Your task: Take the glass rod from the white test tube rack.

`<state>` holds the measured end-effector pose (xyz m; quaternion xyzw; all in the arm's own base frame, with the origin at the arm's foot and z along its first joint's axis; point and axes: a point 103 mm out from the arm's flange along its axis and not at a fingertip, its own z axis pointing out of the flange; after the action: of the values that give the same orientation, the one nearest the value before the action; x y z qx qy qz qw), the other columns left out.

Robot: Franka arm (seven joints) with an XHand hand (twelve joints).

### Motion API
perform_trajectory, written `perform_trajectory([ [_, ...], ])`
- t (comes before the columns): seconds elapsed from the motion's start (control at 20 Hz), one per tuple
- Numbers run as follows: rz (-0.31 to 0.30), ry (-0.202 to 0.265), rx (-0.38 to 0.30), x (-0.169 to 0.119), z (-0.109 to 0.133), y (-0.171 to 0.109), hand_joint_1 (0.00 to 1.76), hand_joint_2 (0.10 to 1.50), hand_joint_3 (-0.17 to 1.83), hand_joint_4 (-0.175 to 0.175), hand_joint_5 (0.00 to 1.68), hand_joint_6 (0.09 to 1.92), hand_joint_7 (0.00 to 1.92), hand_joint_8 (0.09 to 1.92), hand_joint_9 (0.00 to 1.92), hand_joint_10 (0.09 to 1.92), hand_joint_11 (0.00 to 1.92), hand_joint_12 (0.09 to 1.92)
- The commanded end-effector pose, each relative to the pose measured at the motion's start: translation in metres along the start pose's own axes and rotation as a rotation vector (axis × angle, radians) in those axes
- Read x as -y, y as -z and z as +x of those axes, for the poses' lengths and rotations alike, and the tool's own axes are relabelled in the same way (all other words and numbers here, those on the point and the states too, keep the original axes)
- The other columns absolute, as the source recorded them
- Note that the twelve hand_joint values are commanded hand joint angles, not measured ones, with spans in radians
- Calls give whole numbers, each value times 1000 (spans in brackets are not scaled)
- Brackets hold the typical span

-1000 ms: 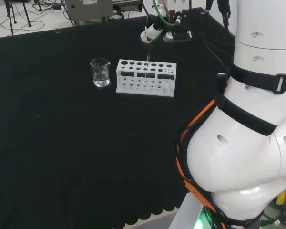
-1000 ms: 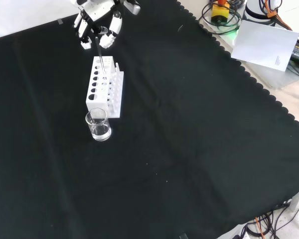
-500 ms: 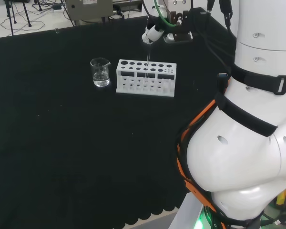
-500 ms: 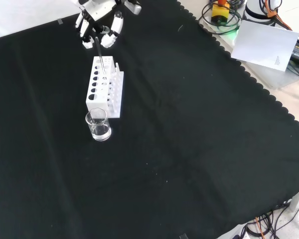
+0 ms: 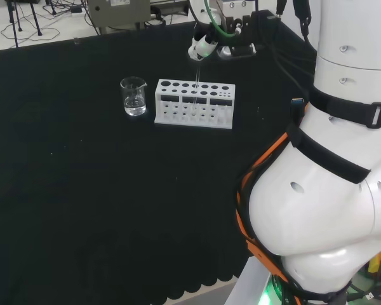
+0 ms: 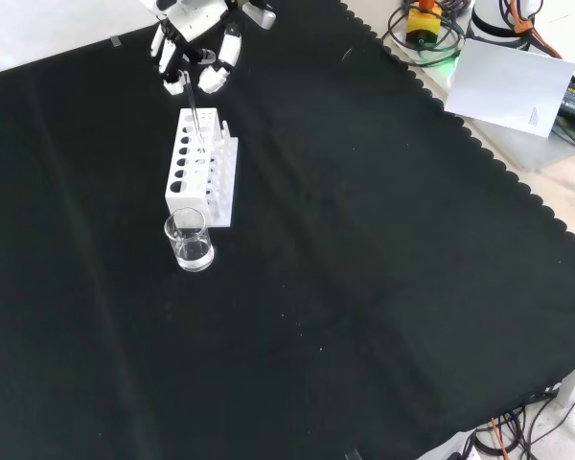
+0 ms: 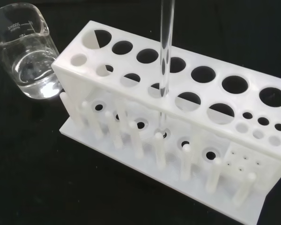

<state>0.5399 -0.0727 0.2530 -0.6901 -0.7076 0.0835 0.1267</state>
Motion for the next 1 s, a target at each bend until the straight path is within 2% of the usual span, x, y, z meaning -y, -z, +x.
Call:
perform_trajectory([
  [0.05, -5, 9, 10, -1, 4, 1, 847, 912, 555, -175, 562, 812, 1213, 1138, 1650, 801, 625, 1291],
  [0.3, -22, 9, 22, -2, 5, 2, 891, 896, 575, -175, 594, 822, 1249, 1129, 1684, 800, 693, 1267],
  [0.5, -56, 13, 34, -3, 8, 7, 1017, 851, 624, -175, 665, 825, 1278, 1123, 1703, 779, 788, 1222],
  [0.7, -64, 15, 44, -3, 11, 6, 1145, 784, 729, -175, 756, 833, 1308, 1144, 1692, 785, 898, 1170],
  [0.8, -64, 16, 37, -4, 11, 5, 1134, 968, 409, -175, 817, 1077, 1316, 1159, 1694, 793, 935, 1163],
  [0.85, -64, 16, 33, -5, 12, 4, 1129, 1047, 264, -175, 829, 1142, 1320, 1163, 1693, 798, 946, 1159],
  [1.0, -59, 18, 24, -7, 12, 3, 1124, 1134, 101, -175, 841, 1200, 1329, 1168, 1693, 806, 968, 1156],
])
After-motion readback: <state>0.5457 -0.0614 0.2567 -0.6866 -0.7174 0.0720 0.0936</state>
